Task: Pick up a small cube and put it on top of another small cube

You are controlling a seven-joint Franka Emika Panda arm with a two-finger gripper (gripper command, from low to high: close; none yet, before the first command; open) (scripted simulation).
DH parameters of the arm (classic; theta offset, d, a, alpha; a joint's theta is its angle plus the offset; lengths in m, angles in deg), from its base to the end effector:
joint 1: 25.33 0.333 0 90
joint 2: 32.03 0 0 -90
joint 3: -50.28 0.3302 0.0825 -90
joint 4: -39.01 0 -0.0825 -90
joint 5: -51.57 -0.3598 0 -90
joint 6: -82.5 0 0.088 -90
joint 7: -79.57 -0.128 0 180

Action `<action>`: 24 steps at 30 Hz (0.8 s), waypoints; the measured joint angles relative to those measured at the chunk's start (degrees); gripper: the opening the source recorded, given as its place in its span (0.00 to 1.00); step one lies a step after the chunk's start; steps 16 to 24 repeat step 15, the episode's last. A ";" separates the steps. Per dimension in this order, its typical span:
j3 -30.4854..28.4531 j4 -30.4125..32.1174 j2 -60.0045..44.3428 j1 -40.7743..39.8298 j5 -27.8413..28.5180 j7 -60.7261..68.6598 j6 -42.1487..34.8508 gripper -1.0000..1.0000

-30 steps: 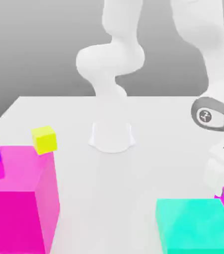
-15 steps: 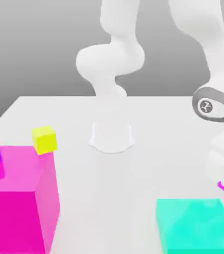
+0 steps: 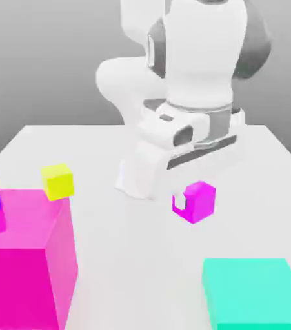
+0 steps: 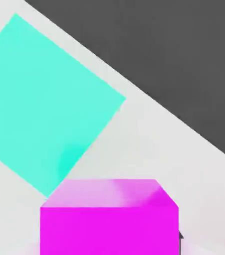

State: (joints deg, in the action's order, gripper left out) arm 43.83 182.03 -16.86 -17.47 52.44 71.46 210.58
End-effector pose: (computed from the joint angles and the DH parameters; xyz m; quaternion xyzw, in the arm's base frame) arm 0.4164 0.0095 0.3893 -0.9986 0.0518 -0.0005 0.0088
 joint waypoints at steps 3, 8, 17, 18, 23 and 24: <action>-4.45 -0.11 4.77 -3.71 2.66 7.39 -4.74 0.00; -11.26 0.17 12.07 -9.78 7.84 18.28 -11.36 0.00; -13.45 5.79 9.22 -10.86 8.84 20.20 -2.87 1.00; -13.45 5.79 9.22 -10.86 8.84 20.20 -2.87 1.00; -13.45 5.79 9.22 -10.86 8.84 20.20 -2.87 1.00; -13.45 5.79 9.22 -10.86 8.84 20.20 -2.87 1.00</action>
